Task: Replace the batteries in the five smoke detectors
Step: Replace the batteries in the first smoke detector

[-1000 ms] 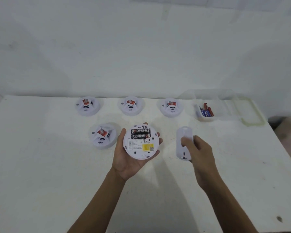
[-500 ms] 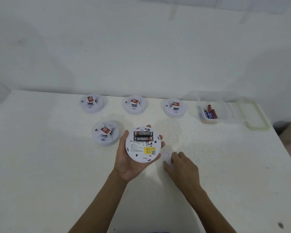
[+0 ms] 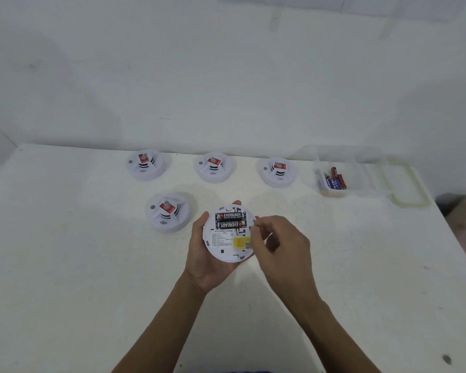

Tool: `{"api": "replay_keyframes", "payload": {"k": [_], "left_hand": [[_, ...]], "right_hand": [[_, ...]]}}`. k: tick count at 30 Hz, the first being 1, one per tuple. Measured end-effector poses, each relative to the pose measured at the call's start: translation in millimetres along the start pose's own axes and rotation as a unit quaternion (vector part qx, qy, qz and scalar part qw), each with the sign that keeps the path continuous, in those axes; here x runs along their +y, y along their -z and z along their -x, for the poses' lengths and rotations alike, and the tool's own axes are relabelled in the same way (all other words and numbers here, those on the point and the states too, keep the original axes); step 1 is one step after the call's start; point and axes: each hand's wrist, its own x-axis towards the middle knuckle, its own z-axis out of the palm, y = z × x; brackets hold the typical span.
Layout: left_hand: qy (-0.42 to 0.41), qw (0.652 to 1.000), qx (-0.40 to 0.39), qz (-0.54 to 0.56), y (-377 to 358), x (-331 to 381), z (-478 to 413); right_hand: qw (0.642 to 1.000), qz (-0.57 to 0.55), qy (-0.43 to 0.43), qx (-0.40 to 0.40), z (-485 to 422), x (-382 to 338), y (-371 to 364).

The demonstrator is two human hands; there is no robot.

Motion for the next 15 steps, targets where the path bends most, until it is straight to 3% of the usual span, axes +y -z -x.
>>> {"api": "replay_keyframes", "payload": {"k": [9,15], "left_hand": [[-0.019,0.999,0.002,-0.037,-2.7,-0.7,-1.9],[-0.017,0.999,0.003,-0.045,-2.6,-1.6,-2.4]], "right_hand": [[0.995,0.091,-0.022,-0.028,-2.8,-13.1,-8.6],[0.99,-0.011,-0.135,-0.04,-5.2,-21.6,-8.9]]}}
